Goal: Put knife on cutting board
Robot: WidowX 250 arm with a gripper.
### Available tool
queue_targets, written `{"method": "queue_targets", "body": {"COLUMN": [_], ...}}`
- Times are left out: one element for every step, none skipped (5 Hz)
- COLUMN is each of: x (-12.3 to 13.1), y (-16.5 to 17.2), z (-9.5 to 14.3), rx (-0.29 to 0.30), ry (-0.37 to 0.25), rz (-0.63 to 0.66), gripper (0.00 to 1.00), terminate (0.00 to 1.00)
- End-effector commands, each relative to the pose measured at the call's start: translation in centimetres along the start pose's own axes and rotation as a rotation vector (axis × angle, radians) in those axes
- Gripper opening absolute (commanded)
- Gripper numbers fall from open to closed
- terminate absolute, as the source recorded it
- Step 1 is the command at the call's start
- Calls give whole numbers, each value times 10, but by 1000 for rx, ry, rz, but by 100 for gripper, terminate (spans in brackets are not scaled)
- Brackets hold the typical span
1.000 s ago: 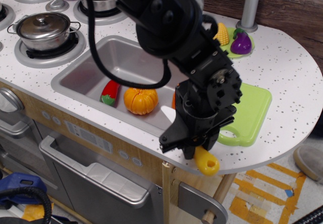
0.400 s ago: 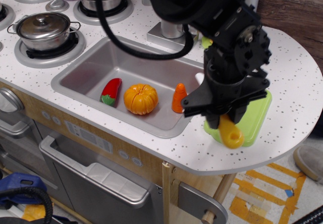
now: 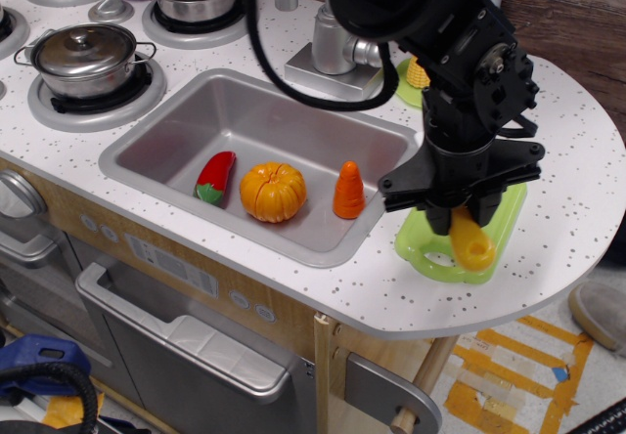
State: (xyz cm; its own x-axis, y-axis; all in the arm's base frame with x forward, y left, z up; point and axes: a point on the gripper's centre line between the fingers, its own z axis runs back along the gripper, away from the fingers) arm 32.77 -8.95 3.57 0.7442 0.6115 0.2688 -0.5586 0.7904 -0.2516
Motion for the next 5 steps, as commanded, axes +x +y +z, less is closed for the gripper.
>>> {"method": "queue_targets", "body": {"x": [26,32,33,33,33], "y": [-13,-14,-14,-14,-14], "z": [-15,-21,-20,-20,-20], "rx": [-77,-99,-115,-115,-115], "ry": [-27,-9,-1,-1,-1], "rz": [-32,-43,-53,-53,-53], "gripper": [0,0,100,100,100], "terminate": [0,0,0,0,100]}}
